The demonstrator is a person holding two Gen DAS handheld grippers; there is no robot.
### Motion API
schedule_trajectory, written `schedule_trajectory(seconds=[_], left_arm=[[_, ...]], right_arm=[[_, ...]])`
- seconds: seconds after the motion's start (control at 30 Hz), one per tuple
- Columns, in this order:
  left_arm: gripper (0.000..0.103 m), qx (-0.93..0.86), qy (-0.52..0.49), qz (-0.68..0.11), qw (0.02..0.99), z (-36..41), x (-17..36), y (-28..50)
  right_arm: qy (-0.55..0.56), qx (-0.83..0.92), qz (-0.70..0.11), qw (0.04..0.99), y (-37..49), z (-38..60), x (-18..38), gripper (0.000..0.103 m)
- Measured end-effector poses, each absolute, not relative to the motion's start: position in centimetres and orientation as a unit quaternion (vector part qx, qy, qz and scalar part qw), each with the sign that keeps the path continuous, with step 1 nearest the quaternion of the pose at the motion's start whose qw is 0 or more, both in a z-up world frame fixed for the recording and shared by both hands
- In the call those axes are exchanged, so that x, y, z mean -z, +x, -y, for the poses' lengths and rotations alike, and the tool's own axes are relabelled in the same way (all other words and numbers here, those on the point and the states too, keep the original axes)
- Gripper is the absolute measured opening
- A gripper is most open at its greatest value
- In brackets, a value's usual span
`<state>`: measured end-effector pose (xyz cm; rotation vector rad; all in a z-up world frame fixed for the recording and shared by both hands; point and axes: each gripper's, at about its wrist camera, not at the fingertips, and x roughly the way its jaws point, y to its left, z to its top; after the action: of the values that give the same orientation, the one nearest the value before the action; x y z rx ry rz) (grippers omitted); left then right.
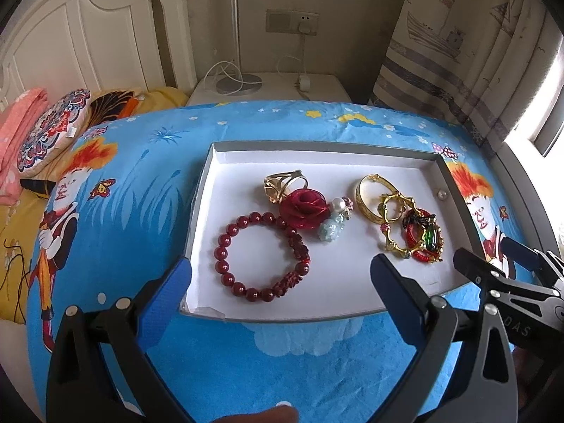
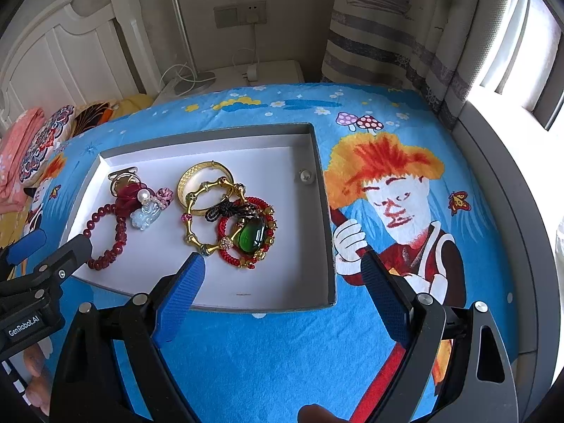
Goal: Organize jewelry
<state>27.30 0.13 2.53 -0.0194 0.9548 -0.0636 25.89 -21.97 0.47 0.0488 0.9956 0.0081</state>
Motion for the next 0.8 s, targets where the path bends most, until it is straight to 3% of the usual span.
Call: schedule_trajectory(seconds=[0.8], left_arm=[[0.098,0.031,-0.008,-0.458,0.888,0.28,-2.05,27.23]], right_arm=[[0.022,-0.005,-0.481,0.877,25.95,21.94,-0.11,0.084]])
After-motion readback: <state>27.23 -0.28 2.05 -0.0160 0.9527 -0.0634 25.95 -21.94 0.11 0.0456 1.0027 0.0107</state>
